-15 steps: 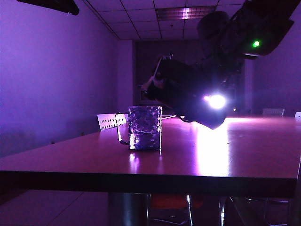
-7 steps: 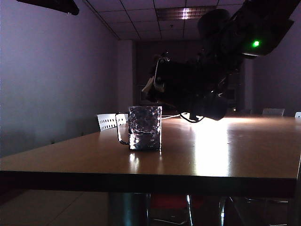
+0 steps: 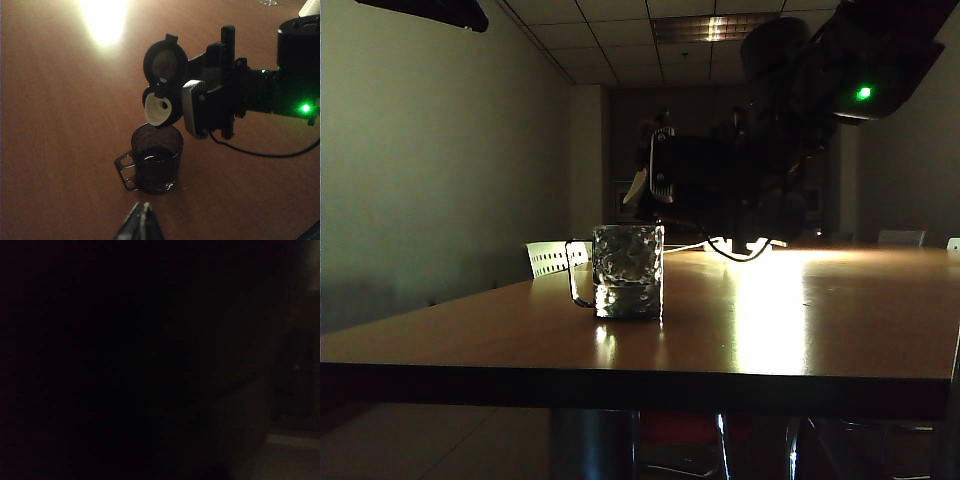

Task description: Pick up the black thermos cup, pour some water from it into the cup, and then put the thermos cup back on the table.

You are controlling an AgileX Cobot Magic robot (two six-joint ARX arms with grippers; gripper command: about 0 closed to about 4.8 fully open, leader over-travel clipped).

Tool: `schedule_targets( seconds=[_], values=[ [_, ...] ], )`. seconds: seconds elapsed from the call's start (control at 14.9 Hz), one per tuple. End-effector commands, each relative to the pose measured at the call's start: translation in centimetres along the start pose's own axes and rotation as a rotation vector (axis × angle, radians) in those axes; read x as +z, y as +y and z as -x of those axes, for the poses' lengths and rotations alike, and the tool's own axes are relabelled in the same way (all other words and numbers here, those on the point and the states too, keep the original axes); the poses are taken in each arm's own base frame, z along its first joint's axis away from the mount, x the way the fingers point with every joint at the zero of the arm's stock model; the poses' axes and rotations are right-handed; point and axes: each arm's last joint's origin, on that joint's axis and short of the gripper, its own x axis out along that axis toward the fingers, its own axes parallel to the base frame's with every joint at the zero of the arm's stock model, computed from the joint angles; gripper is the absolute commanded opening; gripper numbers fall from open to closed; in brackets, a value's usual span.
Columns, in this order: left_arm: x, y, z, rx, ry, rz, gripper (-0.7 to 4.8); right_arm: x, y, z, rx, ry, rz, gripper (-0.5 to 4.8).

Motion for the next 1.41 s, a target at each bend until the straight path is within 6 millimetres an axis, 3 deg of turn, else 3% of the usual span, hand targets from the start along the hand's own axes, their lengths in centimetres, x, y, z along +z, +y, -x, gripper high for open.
schedule_targets(
  seconds=[0.07, 0.67, 1.41],
  values=[
    [0.14, -0.02, 0.04, -0.002, -0.009, -0.006, -0.05, 0.51, -2.26, 0.36, -0.153, -0.025, 0.05, 0.76],
    [0.14, -0.03, 0.05, -0.002, -0.009, -0.006, -0.05, 0.52, -2.41, 0.38, -0.17, -0.015, 0.201, 0.76],
    [-0.32, -0.34, 0.07, -0.095, 0.031, 0.006, -0.06, 0.59, -2.75, 0.45, -0.207, -0.018, 0.213, 0.76]
  ],
)
